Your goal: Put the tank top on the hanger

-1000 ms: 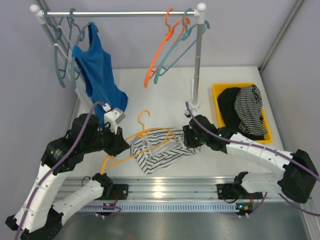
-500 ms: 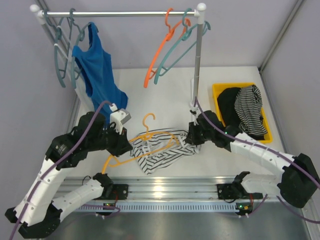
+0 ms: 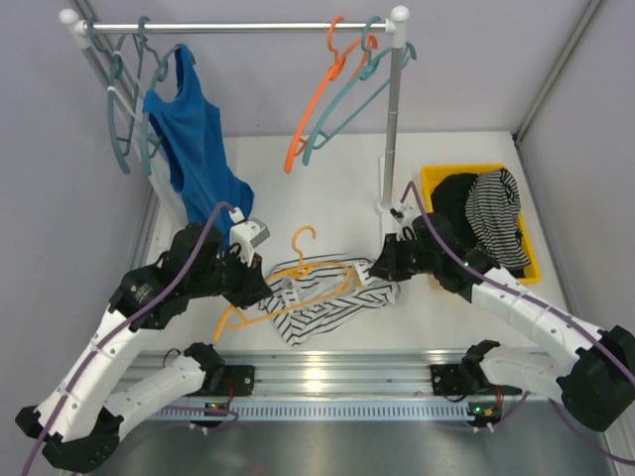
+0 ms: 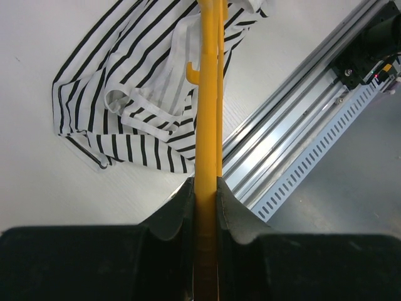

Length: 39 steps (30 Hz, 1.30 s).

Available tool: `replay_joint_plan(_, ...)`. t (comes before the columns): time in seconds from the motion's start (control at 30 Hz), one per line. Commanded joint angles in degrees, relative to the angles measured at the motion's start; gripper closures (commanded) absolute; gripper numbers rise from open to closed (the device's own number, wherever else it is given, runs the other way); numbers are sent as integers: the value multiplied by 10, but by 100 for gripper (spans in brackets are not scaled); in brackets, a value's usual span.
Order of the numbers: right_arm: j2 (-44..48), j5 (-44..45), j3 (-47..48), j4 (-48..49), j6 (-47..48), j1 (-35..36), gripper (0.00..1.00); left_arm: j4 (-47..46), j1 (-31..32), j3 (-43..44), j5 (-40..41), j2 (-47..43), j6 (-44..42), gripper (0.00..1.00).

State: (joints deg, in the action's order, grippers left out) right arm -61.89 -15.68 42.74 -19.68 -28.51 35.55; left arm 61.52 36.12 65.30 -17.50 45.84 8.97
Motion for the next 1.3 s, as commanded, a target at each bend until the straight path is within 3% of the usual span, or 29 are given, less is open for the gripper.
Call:
replay_joint_plan(0.0, 25, -34, 16, 14, -1, -16, 91, -99, 3, -23, -5, -33, 7, 100)
replay_joint_plan(0.27, 47, -44, 20, -8, 4, -32, 91, -126, 3, -23, 4, -47, -7, 100)
replay_joint_plan(0.67, 67, -50, 37, -13, -4, -43, 91, -174, 3, -76, -85, -60, 4, 100)
replay_joint_plan(0.8, 75, -61, 47, -18, -2, -49, 91, -199, 3, -83, -82, -51, 8, 100)
replay_joint_plan(1.0, 92, -73, 52, -21, -3, -56, 91, -279, 3, -127, -63, -63, -14, 100)
replay_joint_plan(1.27, 103, -78, 74, -33, 6, -71, 90, -443, 3, -227, -108, -90, -21, 100)
